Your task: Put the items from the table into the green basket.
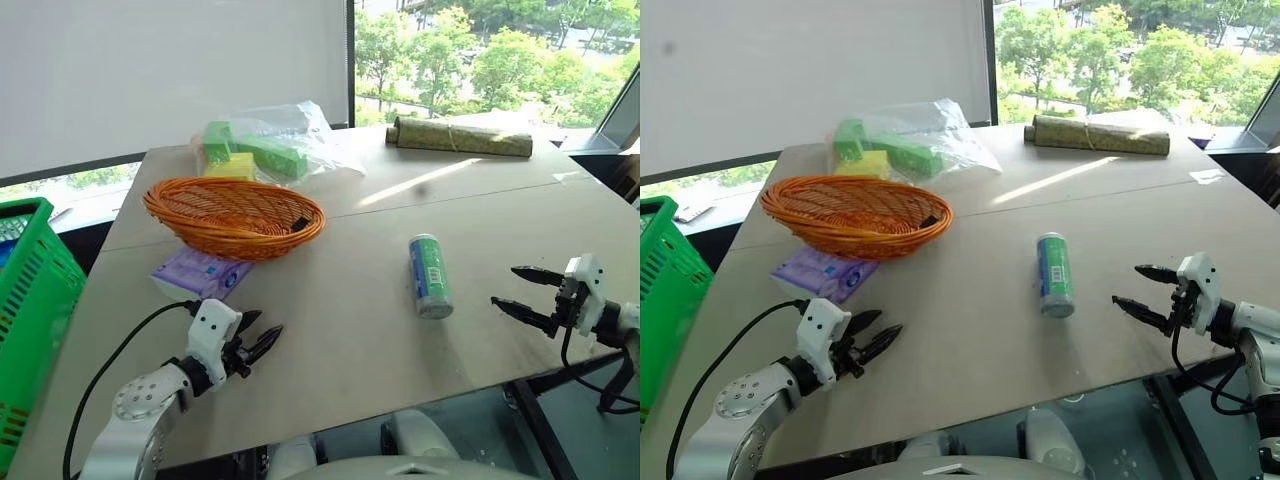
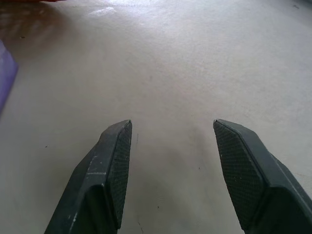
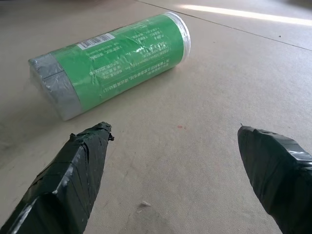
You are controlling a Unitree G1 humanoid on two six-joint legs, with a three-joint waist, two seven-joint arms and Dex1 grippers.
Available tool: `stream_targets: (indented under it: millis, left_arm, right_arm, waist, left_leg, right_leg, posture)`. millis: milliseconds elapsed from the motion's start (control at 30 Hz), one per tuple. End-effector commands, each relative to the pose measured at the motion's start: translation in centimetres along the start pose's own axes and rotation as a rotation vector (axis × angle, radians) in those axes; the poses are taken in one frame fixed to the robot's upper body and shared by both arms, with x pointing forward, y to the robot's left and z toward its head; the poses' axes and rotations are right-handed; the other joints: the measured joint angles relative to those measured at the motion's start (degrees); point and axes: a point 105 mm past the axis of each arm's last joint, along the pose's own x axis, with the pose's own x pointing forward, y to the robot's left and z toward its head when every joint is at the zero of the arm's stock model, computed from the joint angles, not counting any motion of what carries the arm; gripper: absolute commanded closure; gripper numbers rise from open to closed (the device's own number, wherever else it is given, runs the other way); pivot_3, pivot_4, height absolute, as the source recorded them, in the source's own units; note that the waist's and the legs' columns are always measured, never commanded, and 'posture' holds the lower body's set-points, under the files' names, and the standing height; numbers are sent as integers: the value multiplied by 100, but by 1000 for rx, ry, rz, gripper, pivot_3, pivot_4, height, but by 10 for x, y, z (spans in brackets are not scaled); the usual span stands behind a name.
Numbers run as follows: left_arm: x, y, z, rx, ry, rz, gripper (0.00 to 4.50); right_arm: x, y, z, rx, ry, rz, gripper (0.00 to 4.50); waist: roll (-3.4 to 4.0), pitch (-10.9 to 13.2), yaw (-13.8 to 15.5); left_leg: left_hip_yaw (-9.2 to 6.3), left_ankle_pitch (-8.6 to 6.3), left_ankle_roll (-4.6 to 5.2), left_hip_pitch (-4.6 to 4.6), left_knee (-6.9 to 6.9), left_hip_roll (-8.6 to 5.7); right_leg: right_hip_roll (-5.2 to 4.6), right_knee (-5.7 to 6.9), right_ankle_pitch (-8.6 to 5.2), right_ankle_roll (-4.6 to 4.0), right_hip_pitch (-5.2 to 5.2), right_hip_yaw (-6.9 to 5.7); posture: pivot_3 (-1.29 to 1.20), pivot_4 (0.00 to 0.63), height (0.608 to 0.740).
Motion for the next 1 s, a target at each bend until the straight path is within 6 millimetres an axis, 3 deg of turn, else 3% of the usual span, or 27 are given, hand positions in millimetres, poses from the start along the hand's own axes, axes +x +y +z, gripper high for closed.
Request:
stream_targets:
  millis: [33, 267, 633, 767, 900, 1000]
  left_arm:
    - [-3, -5, 9, 28, -38, -6, 1818]
    - [-8, -11, 5, 6, -61, 28, 1818]
    - [-17, -13, 2, 6, -56, 56, 1818]
    - [-18, -13, 7, 7, -101, 70, 1818]
    - [-24, -3, 27, -131, -262, 164, 1818]
    - [-32, -1, 37, -148, -344, 219, 1818]
  right_arm:
    - [-2, -10, 16, -53, -33, -12, 0]
    - [1, -16, 12, -33, -5, 0, 0]
    - [8, -15, 21, -6, -39, 19, 0]
    - [31, -10, 60, -38, -113, 67, 0]
    - [67, 18, 116, -103, -213, 202, 0]
    - [96, 44, 140, -160, -225, 304, 0]
  waist:
    - [0, 0, -1]
    - [-14, 12, 41]
    - [-8, 18, 174]
    - [7, 25, 163]
    - [7, 26, 163]
    - [-7, 20, 211]
  left_leg:
    - [0, 0, 0, 0, 0, 0]
    - [6, -2, 0, 54, -13, 2]
    - [13, -2, 0, 60, -20, 4]
    - [15, -2, 0, 64, -20, 5]
    - [19, -2, 0, 64, -24, 9]
    - [8, -2, 0, 60, -26, 10]
  right_leg:
    - [0, 0, 0, 0, 0, 0]
    - [-5, -4, -6, 5, 46, 7]
    - [-16, -6, -8, -1, 47, 14]
    - [-20, -4, -17, -16, 47, 20]
    - [-16, -3, -6, 3, 40, 29]
    - [-13, -7, -7, 4, 40, 18]
  posture:
    - [-164, 0, 740]
    - [-143, 9, 740]
    - [-122, 18, 740]
    - [-121, 17, 740]
    - [-116, 9, 740]
    - [-82, 6, 740]
